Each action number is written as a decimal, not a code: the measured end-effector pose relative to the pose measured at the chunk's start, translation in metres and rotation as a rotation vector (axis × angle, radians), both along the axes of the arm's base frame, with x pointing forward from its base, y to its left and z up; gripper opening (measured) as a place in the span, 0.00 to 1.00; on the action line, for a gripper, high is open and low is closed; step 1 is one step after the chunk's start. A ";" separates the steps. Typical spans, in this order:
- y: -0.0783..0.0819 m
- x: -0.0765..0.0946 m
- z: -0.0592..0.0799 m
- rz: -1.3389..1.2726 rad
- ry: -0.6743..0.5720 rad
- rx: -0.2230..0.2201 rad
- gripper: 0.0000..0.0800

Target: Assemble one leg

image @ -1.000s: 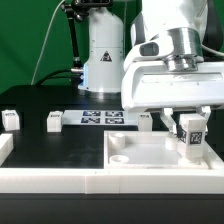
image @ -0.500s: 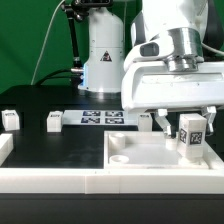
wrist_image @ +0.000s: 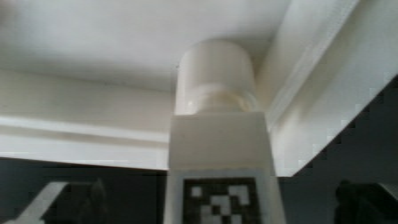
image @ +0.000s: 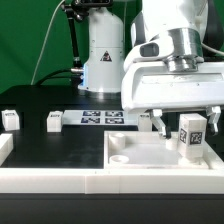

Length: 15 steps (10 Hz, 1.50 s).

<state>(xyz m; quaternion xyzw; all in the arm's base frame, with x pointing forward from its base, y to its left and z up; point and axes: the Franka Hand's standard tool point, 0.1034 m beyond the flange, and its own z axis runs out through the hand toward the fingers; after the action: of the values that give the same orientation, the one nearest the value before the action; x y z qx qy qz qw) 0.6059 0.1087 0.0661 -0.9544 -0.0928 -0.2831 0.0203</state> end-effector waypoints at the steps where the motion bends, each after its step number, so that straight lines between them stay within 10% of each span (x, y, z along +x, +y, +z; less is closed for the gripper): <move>1: 0.000 0.000 0.000 0.000 0.000 0.000 0.81; 5: -0.004 0.012 0.014 -0.002 0.060 -0.002 0.81; 12: 0.003 0.019 0.013 0.033 0.561 -0.010 0.81; 14: 0.003 0.017 0.012 0.033 0.564 -0.010 0.50; 15: 0.003 0.017 0.012 0.033 0.564 -0.010 0.50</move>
Offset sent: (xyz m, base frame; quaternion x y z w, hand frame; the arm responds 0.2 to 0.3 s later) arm 0.0151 -0.0079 0.0213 -0.0069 -0.1147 0.0112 0.9933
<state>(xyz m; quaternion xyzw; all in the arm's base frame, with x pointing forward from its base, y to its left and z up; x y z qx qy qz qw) 0.6228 0.1112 0.0779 -0.9939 -0.1004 -0.0055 0.0451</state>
